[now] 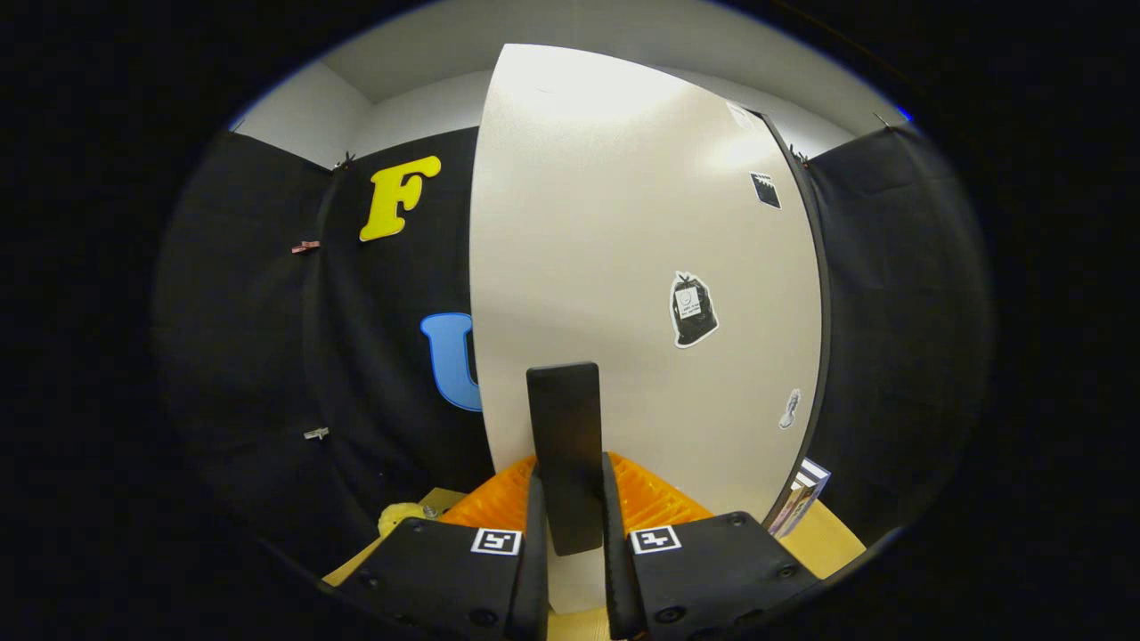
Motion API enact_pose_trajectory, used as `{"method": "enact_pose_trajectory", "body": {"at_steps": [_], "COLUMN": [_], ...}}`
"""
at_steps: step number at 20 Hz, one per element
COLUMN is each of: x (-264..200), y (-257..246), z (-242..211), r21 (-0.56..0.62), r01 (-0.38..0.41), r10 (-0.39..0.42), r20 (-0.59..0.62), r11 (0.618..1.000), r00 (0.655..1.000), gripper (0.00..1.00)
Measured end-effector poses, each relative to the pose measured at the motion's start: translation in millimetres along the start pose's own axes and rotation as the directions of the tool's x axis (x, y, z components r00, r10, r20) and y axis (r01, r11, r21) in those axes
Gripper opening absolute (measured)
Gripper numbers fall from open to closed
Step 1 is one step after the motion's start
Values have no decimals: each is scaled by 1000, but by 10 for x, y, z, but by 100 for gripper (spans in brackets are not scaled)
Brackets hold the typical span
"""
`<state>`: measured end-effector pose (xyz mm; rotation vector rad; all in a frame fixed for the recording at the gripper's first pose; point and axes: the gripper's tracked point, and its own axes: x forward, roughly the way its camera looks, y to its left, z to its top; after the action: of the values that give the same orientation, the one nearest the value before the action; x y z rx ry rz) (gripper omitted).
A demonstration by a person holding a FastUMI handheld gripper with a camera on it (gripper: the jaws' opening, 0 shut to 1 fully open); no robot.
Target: Open the shoe cabinet door, grab the shoes and put them into the shoe cabinet, then close the shoe cabinet door.
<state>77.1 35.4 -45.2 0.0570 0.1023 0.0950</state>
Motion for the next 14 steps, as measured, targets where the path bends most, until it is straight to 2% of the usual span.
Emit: {"method": "enact_pose_trajectory", "body": {"at_steps": [8, 14], "x": [-447, -724], "y": [-254, -533], "z": [-13, 15], "r21": [-7, 5], "r01": [-123, -168], "r10": [123, 168], "r20": [-35, -43], "r11": [992, 986], "r00": [992, 985], "gripper": [29, 29]}}
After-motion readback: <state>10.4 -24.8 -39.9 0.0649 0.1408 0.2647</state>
